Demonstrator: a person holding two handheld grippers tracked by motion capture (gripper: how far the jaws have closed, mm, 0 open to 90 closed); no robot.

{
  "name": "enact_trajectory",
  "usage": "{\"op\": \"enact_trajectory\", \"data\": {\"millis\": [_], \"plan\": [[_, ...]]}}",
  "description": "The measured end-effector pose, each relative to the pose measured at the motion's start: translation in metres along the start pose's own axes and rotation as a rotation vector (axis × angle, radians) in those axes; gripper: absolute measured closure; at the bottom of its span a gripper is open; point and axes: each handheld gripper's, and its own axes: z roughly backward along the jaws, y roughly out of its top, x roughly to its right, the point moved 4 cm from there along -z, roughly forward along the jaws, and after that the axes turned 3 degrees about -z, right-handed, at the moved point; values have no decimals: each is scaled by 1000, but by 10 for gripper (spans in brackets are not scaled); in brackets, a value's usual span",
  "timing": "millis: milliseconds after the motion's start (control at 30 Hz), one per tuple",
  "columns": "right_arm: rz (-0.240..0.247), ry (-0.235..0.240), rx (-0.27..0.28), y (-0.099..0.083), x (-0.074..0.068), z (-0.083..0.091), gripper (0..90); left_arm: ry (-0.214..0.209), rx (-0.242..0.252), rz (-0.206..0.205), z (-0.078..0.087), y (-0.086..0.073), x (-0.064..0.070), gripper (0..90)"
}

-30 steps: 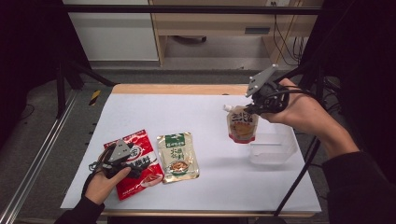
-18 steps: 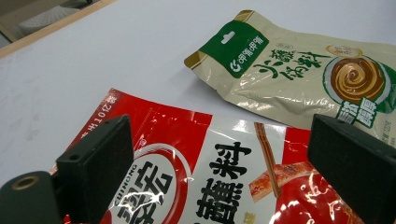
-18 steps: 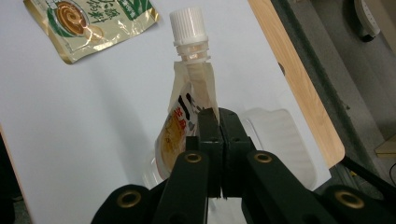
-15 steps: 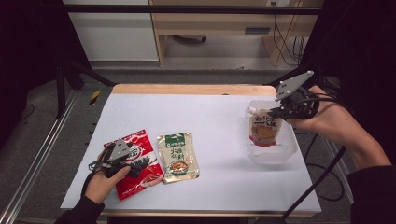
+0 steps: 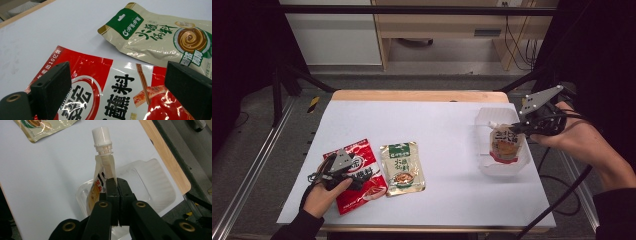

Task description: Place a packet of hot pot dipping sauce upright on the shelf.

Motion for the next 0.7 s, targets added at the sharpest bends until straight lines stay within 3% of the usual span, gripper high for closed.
{"op": "enact_trajectory", "data": {"millis": [333,700], "plan": [[-13,19,5,-8,-3,-12,895,-2,2,2,0,0,-1,71],[-46,66,20,-27,-12,-40,892,-5,-6,-5,0,-1,0,71]]}}
